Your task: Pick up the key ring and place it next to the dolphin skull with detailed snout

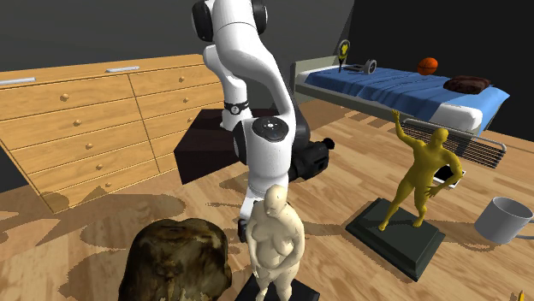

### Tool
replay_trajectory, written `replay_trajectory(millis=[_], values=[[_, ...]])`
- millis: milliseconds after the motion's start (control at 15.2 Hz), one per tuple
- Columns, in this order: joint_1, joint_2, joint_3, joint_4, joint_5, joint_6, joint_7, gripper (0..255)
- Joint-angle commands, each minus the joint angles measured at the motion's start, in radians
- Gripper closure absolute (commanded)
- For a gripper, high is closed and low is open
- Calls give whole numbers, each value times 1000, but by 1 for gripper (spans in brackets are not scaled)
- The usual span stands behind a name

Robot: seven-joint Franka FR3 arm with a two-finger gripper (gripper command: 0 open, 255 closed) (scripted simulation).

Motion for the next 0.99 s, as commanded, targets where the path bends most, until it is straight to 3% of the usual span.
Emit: replay_trajectory(millis=[0, 396, 924], values=[[0, 0, 0, 0, 0, 0, 0, 0], [-7, -92, 13, -19, 12, -73, -7, 0], [-7, -92, 13, -19, 12, -73, -7, 0]])
